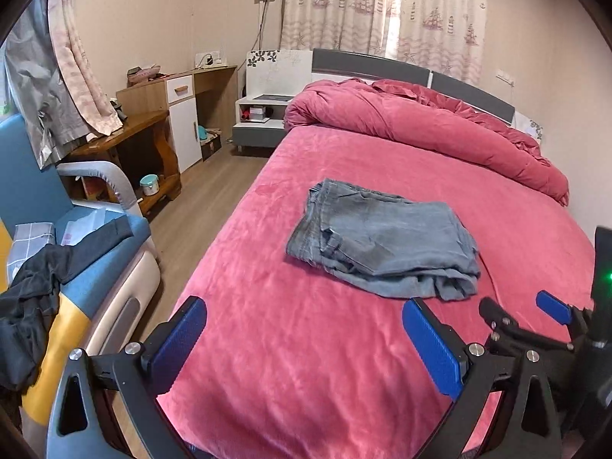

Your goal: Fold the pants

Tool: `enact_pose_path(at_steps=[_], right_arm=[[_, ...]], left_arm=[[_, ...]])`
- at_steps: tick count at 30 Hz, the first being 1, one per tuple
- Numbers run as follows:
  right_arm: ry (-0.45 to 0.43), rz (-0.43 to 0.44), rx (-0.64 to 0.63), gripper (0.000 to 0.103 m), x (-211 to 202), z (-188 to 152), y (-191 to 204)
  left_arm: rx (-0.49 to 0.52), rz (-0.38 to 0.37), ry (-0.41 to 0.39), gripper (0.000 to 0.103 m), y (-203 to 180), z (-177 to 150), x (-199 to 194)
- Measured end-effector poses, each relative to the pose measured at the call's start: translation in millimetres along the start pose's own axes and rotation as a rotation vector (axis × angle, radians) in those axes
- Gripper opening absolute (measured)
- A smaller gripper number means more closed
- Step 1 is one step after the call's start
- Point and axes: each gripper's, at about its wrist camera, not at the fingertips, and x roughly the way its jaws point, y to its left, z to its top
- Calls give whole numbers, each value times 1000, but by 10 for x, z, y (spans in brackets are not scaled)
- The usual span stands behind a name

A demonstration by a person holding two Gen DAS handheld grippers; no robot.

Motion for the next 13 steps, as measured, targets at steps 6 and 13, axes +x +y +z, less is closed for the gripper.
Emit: enact_pose_path(at_steps=[6, 13], right_arm=[[-25, 2, 32, 88, -180, -68, -88], [0, 39, 37, 88, -180, -174, -76]], left_arm=[[13, 59, -38, 103, -101, -97, -136], [29, 53, -83, 100, -145, -129, -221]])
